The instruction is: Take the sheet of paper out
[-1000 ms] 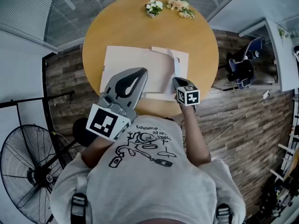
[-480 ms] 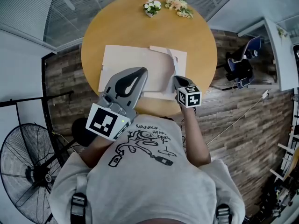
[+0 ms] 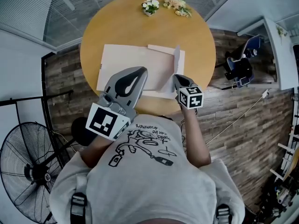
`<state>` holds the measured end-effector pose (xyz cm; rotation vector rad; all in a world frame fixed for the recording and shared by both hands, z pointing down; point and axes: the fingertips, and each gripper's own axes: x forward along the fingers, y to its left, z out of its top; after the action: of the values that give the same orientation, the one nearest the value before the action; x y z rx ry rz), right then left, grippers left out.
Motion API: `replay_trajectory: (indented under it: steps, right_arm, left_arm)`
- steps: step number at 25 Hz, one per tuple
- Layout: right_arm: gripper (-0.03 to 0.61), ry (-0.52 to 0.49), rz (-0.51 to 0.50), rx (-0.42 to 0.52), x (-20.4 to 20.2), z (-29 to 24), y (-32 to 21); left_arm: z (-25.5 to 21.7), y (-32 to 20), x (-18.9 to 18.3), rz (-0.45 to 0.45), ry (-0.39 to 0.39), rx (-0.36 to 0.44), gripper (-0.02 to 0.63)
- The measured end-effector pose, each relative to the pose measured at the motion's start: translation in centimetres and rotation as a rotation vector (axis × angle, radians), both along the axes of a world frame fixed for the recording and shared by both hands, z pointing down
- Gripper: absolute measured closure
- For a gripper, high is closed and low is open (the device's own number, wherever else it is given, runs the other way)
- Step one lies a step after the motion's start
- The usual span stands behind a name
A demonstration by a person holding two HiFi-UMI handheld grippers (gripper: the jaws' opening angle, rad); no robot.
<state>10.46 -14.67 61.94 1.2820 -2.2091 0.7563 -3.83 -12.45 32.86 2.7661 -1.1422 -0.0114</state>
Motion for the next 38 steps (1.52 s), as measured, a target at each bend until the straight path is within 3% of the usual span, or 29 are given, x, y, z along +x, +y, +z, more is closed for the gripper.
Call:
replay_trajectory:
  steps: [20, 31, 38]
  right_arm:
    - [0.572, -0.06, 0.002, 0.134, 1.5, -7.2, 0.6]
    - [0.572, -0.16, 0.029, 0.248, 2.8, -14.2, 0.6]
    - [0.572, -0.144, 0.023, 0.341, 3.1, -18.4, 1.1]
  left_arm:
    - [-0.9, 1.2, 2.1, 0.002, -0.008, 0.012, 0.591]
    - [-1.4, 1.0, 3.4, 0.003, -0.012, 0.015, 0.591]
    - [-1.4, 1.3, 3.8, -0.001, -0.01, 0.019, 0.591]
